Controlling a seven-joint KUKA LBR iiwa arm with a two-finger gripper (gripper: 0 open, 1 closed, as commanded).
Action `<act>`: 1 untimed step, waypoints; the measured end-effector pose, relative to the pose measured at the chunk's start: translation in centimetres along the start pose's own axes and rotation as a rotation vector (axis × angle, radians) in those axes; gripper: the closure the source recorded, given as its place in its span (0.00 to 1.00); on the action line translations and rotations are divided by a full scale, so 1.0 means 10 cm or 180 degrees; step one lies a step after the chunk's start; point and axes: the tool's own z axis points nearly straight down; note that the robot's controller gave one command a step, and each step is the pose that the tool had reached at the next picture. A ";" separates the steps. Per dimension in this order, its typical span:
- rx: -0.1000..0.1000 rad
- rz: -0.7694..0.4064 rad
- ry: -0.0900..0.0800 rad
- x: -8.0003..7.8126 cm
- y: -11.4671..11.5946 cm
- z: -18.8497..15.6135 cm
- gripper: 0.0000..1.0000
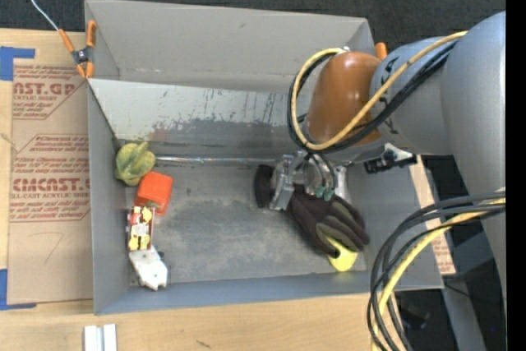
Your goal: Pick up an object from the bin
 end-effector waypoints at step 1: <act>-0.0001 0.0000 0.0000 0.00 0.00 -0.09 1.00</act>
Offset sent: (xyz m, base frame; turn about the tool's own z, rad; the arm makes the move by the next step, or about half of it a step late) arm 0.0001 0.0001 0.0855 0.0000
